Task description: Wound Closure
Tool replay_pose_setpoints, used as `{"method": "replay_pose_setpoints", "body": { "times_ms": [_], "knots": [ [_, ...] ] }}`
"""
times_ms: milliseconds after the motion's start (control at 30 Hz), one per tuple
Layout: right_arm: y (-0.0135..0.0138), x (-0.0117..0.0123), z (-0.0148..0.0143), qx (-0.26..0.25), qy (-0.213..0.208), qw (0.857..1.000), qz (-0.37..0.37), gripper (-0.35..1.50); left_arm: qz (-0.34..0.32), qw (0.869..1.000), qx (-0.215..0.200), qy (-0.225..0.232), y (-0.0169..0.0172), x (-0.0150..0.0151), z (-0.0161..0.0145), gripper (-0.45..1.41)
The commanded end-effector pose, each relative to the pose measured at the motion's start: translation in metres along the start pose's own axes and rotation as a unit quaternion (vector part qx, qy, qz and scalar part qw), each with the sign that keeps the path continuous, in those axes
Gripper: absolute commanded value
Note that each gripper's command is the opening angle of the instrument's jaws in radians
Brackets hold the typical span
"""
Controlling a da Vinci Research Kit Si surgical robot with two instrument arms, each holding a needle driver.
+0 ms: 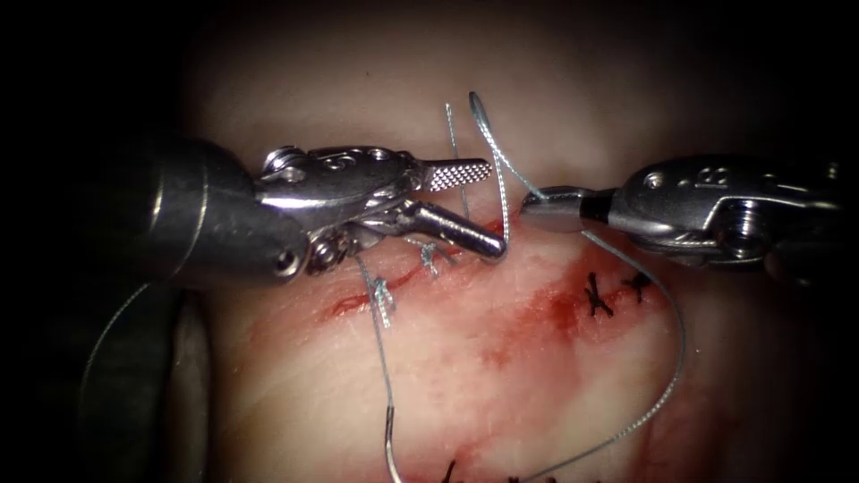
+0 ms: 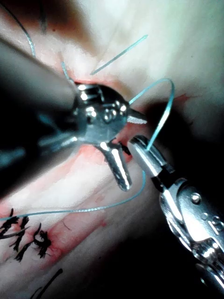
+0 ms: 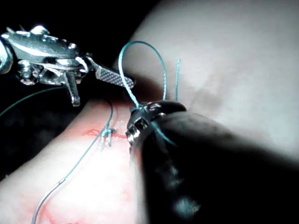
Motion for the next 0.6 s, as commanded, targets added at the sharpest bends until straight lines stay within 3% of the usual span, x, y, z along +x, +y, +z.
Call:
{"method": "replay_pose_setpoints", "body": {
  "times_ms": [33, 133, 233, 467, 533, 600],
  "knots": [
    [-0.0003, 0.0006, 0.0011, 0.0, 0.001, 1.0, 0.003, -0.35, -0.003, 1.0, 0.002, 0.0, -0.0005, -0.0003, 0.0007, 0.67],
    [-0.0005, 0.0007, 0.0013, 0.001, 0.002, 1.0, 0.004, -0.35, -0.003, 1.0, 0.008, 0.008, -0.0007, -0.0002, 0.0011, 0.64],
    [-0.0006, 0.0008, 0.0013, 0.001, 0.004, 1.0, 0.004, -0.35, -0.001, 1.0, 0.012, 0.014, -0.001, -0.0004, 0.0016, 0.74],
    [-0.0007, 0.001, 0.0013, 0.001, 0.004, 1.0, 0.005, -0.35, 0.002, 1.0, 0.02, 0.018, -0.0015, -0.0007, 0.0018, 0.69],
    [-0.0008, 0.001, 0.0013, 0.001, 0.004, 1.0, 0.005, -0.35, -0.001, 1.0, 0.022, 0.02, -0.0016, -0.0007, 0.0018, 0.44],
    [-0.0008, 0.001, 0.0012, 0.002, 0.004, 1.0, 0.005, -0.35, -0.009, 0.999, 0.024, 0.022, -0.0017, -0.0007, 0.0017, -0.06]
  ]
}}
